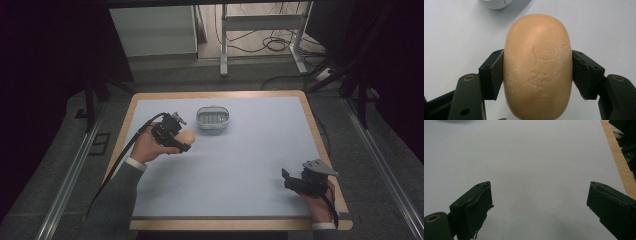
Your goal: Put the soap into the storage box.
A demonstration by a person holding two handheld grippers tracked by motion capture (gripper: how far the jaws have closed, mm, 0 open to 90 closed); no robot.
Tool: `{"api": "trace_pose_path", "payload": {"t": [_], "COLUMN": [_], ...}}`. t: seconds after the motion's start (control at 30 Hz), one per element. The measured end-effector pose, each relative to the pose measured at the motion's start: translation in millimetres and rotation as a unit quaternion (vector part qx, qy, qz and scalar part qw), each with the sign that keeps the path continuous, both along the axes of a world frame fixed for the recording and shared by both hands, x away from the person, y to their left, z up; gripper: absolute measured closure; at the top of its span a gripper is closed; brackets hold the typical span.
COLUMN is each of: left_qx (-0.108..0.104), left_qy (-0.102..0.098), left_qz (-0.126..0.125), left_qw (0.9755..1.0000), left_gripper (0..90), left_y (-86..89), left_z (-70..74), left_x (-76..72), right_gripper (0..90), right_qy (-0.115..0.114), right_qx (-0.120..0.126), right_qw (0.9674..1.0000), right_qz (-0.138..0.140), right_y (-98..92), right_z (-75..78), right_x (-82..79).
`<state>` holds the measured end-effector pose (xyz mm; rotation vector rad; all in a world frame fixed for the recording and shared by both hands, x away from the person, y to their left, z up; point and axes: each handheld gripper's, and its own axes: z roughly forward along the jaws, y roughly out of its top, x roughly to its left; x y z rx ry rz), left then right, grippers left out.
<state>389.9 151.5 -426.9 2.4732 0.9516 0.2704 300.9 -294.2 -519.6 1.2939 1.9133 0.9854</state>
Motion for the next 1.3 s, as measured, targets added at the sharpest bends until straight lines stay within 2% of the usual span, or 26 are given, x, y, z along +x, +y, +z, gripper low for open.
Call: {"api": "trace_pose_path", "payload": {"t": [0.73,0.87,1.2,1.27,1.3], "left_qx": [0.004,0.011,-0.01,0.001,0.008], "left_qy": [-0.004,-0.003,0.01,0.003,0.003], "left_qz": [0.001,-0.004,0.0,0.01,0.006], "left_qw": [1.0,0.9999,0.9999,0.9999,0.9999], "left_gripper": [32.7,32.7,32.7,32.7,32.7], "left_y": [-11.0,-13.4,-11.8,-13.9,-13.8], "left_z": [9.5,10.4,6.8,5.3,5.6], "left_x": [23.5,27.7,39.8,42.1,44.0], "right_gripper": [6.0,6.0,6.0,6.0,6.0], "right_qy": [0.001,0.001,0.003,0.004,0.003], "right_qx": [-0.002,0.0,-0.001,-0.001,-0.001], "right_qw": [1.0,1.0,1.0,1.0,1.0], "right_qz": [-0.001,-0.002,-0.002,-0.003,-0.003], "right_y": [-0.8,-1.1,-1.3,-1.6,-1.8], "right_z": [-0.7,-0.6,-1.5,-1.7,-1.7], "right_x": [0.5,0.4,1.0,1.1,1.1]}}
